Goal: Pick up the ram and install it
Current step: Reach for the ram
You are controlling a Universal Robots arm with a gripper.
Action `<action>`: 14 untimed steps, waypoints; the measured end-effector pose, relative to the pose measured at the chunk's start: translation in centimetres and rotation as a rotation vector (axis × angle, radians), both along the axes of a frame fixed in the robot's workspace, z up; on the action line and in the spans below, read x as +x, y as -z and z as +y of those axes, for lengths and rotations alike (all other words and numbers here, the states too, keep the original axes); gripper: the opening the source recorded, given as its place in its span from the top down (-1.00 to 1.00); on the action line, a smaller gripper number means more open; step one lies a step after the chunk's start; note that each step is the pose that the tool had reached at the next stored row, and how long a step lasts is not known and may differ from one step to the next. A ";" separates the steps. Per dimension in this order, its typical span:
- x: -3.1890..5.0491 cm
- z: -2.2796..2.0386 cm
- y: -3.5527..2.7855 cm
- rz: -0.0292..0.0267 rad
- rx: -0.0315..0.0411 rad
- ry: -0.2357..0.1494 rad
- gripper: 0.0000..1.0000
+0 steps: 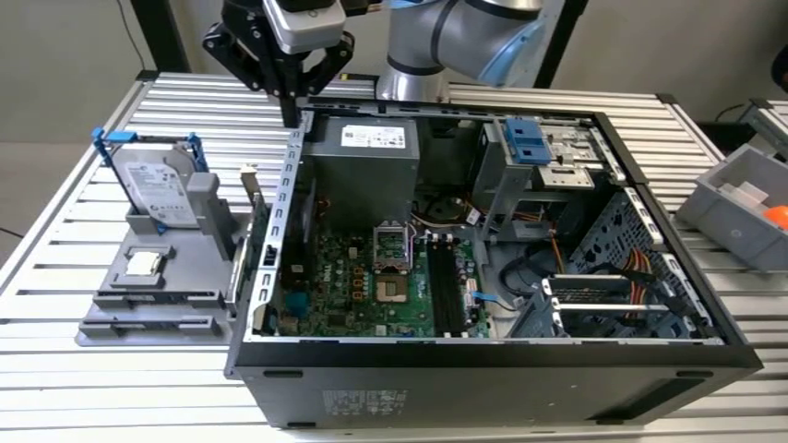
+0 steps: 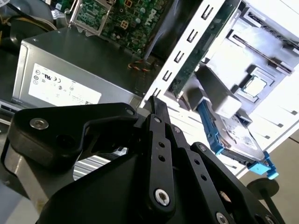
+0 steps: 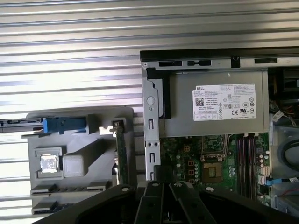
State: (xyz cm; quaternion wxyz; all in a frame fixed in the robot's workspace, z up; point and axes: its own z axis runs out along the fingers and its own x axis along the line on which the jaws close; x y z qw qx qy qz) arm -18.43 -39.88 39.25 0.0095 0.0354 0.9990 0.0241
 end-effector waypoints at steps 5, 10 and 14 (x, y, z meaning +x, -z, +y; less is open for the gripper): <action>-0.56 0.00 0.00 0.0002 -0.0002 0.000 1.00; -1.15 0.00 0.01 0.0000 -0.0001 0.000 1.00; -1.43 0.00 0.05 -0.0001 0.0002 0.000 1.00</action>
